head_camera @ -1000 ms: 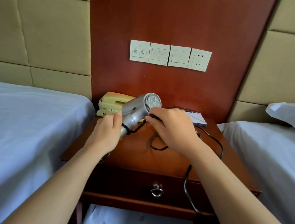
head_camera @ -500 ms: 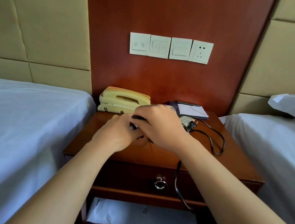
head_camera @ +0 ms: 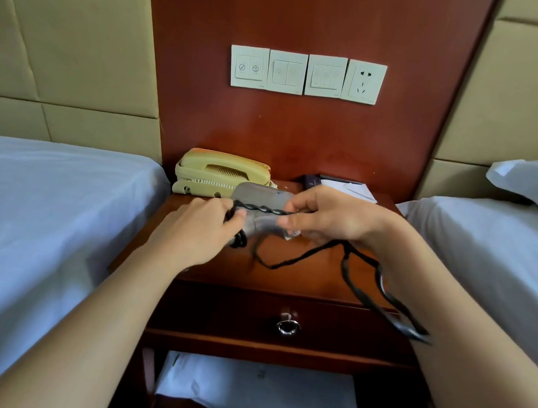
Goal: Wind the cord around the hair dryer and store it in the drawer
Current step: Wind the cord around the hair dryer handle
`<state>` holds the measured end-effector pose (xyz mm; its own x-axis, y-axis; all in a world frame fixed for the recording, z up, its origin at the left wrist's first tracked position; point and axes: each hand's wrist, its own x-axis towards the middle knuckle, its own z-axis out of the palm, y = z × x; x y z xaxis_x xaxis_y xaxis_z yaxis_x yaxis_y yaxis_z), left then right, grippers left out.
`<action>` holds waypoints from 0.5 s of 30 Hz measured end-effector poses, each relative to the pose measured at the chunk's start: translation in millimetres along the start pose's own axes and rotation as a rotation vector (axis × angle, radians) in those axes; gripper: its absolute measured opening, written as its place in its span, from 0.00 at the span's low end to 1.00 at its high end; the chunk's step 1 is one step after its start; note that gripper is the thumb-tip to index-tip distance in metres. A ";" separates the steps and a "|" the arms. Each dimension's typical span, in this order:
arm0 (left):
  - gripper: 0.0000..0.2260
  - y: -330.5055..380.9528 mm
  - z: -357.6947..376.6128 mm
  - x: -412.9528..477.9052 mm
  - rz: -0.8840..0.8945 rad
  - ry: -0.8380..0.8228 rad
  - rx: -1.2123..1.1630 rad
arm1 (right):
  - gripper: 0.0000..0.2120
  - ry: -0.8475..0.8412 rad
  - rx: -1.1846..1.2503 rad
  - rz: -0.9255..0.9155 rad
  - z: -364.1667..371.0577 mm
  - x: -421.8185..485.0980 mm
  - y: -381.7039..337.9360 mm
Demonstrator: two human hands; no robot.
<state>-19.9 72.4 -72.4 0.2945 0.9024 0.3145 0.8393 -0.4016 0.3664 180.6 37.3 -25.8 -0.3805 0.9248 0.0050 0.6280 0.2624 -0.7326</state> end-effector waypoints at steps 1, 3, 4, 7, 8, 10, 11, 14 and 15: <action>0.17 -2.3 0.7 0.9 -0.011 -0.004 -0.009 | 0.11 -0.056 0.142 0.011 1.8 -1.3 1.5; 0.13 -6.1 2.5 1.7 -0.036 -0.036 -0.054 | 0.11 -0.117 0.315 -0.007 6.9 -0.7 5.2; 0.12 -7.9 4.6 2.9 -0.058 -0.048 -0.106 | 0.12 -0.135 0.380 -0.018 9.8 -0.5 6.5; 0.12 -10.2 8.7 6.1 -0.126 -0.052 -0.340 | 0.14 -0.230 0.587 -0.001 18.3 -2.2 8.3; 0.12 -11.0 8.9 6.8 -0.146 -0.054 -0.385 | 0.14 -0.277 0.623 0.001 22.4 -2.8 7.8; 0.15 -12.1 9.1 8.5 -0.167 -0.027 -0.454 | 0.14 -0.342 0.640 0.002 31.5 -2.7 6.7; 0.16 -12.9 10.1 9.2 -0.183 -0.002 -0.499 | 0.14 -0.352 0.645 0.004 35.0 -2.4 6.4; 0.14 -7.4 9.9 7.6 -0.245 0.082 -0.606 | 0.15 -0.331 0.616 0.012 40.1 -2.1 3.1; 0.13 -6.3 9.3 7.0 -0.263 0.129 -0.630 | 0.14 -0.319 0.551 0.016 40.4 -1.9 1.5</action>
<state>-18.9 82.7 -80.7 0.0286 0.9721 0.2326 0.4387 -0.2213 0.8709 154.8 24.8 -54.4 -0.6110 0.7774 -0.1494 0.2263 -0.0093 -0.9740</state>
